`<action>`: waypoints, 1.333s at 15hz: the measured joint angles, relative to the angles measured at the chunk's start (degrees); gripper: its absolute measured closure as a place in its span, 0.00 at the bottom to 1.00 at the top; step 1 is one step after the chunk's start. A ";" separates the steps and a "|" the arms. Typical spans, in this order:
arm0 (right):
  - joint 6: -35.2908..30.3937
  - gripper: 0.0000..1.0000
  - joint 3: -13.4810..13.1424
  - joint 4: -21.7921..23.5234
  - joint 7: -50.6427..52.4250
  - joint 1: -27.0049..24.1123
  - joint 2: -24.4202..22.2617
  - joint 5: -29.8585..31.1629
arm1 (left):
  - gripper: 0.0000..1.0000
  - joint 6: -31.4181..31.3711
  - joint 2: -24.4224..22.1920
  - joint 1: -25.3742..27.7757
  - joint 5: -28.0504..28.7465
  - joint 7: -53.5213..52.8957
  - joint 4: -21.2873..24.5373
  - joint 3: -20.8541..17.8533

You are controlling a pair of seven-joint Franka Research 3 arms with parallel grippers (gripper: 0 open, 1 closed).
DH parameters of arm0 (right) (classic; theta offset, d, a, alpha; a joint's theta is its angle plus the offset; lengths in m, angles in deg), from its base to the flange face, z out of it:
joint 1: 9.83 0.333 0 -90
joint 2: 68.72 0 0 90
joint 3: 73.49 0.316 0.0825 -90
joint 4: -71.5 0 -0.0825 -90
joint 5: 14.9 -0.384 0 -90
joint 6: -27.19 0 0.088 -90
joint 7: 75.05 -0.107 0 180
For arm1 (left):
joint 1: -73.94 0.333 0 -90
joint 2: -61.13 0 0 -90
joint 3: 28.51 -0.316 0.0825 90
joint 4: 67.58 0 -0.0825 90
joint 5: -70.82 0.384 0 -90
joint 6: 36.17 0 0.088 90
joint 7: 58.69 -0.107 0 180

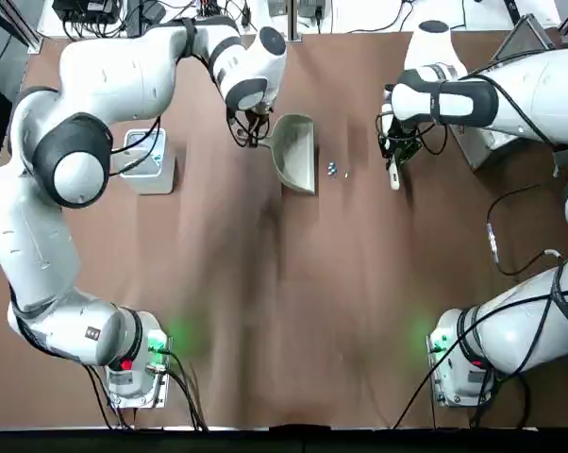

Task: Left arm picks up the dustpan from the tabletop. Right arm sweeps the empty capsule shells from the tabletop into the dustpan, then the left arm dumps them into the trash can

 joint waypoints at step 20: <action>-1.30 0.74 1.06 -5.86 -5.73 9.66 11.83 -4.69 | 0.67 0.36 7.03 -3.35 1.63 -0.37 -4.57 0.01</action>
